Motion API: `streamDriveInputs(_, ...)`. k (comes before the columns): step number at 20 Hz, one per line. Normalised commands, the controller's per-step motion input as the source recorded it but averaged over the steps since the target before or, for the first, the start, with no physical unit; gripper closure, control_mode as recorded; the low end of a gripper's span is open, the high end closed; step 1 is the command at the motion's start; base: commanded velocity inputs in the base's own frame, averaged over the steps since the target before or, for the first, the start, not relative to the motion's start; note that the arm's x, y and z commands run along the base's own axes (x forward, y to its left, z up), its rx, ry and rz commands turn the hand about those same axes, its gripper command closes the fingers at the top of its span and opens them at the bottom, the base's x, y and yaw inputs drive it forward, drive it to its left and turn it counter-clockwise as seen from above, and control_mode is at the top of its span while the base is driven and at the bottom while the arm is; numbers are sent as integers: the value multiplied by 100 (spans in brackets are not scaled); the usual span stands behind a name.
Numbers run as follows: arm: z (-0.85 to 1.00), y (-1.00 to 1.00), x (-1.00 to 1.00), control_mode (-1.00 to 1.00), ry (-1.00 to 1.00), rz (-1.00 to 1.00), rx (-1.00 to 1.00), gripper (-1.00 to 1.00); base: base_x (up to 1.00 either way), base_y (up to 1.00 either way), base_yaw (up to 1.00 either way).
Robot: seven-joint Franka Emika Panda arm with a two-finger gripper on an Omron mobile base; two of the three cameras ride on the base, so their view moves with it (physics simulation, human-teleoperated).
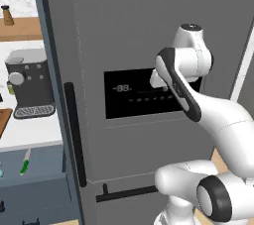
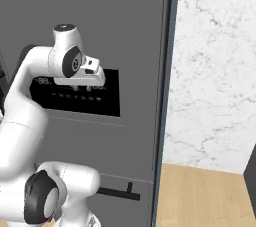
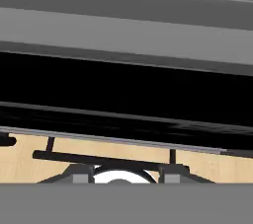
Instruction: Place the appropriate cutting tool for cutting the avocado skin on the cutting board.
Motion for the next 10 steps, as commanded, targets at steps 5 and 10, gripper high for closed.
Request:
streamDriveInputs(5, 0, 0, -9, 100, -2, 0, 0, -100, -54, 5, 0)
streamDriveInputs(10, 0, 0, 0, 100, 0, 0, 0, -100, -100, 85, -6)
